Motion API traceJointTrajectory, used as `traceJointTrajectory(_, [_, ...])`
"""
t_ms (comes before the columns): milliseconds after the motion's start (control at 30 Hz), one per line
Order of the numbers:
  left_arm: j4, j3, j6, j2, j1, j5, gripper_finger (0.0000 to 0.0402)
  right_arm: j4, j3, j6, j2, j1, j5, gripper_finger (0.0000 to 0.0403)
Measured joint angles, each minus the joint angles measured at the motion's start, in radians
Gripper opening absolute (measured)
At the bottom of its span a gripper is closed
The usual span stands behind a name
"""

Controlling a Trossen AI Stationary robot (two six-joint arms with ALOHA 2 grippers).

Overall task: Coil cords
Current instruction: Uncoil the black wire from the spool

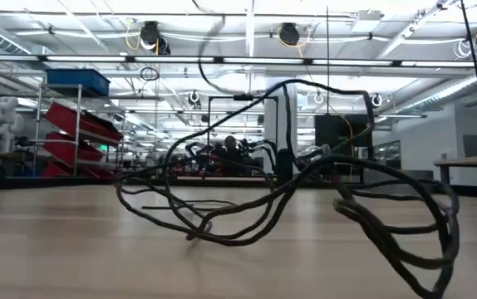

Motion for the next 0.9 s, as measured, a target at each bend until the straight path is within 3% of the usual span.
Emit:
traceJointTrajectory(167, [0.071,0.0,0.013,-0.052,-0.127,0.0,0.001,-0.167,0.0,0.164,0.0,-0.022,0.055,0.0])
traceJointTrajectory(333, [0.253,0.0,0.165,-0.069,-0.25,-0.022,0.001,-0.273,0.0,0.271,0.005,-0.068,0.057,0.0])
traceJointTrajectory(633, [0.758,0.0,0.629,-0.043,-0.403,-0.045,0.001,-0.363,0.0,0.229,0.064,-0.2,0.056,0.0])
traceJointTrajectory(900, [0.994,0.0,0.848,-0.001,-0.462,-0.038,0.001,-0.381,0.0,0.113,0.112,-0.366,0.096,0.0])
